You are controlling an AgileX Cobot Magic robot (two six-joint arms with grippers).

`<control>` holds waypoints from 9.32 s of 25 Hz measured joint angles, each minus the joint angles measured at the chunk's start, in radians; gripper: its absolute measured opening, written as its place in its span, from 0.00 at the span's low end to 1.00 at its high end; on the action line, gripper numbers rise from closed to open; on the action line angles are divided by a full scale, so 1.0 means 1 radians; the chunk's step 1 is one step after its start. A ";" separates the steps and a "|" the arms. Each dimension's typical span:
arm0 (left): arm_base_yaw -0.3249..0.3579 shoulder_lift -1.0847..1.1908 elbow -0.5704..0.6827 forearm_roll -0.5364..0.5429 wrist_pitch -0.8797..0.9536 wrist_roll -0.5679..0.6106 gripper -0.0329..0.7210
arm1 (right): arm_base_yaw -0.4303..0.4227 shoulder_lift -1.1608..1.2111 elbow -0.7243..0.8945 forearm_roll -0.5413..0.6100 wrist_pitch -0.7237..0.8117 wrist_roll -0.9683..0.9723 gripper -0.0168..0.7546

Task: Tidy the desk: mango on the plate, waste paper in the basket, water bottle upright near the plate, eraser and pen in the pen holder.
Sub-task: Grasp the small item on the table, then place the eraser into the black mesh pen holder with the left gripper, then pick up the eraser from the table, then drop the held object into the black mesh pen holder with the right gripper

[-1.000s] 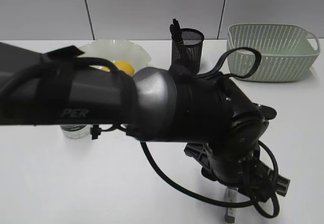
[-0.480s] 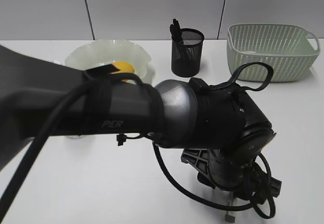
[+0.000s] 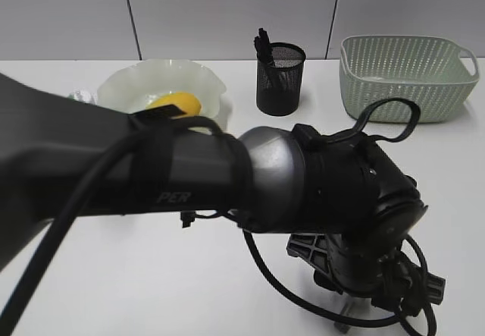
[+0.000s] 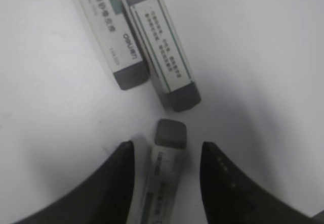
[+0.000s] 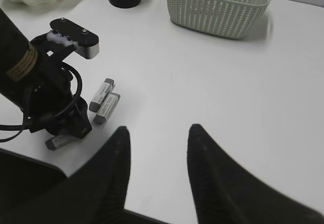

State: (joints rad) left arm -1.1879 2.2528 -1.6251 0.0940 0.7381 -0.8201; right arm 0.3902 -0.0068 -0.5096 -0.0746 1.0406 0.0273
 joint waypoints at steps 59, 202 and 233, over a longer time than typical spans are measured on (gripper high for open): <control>0.625 0.111 -0.132 0.425 -1.209 0.232 0.25 | 0.000 0.000 0.000 0.000 -0.001 0.000 0.34; 0.897 -2.259 1.086 0.142 0.338 0.487 0.55 | 0.138 1.780 -0.206 0.047 -0.623 0.394 0.51; 0.897 -2.259 1.086 0.142 0.338 0.487 0.52 | 0.126 1.678 -0.578 -0.308 -0.815 0.394 0.23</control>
State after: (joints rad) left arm -0.2910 -0.0062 -0.5395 0.2362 1.0758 -0.3335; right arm 0.5166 1.6717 -1.0873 -0.3821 0.2257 0.4218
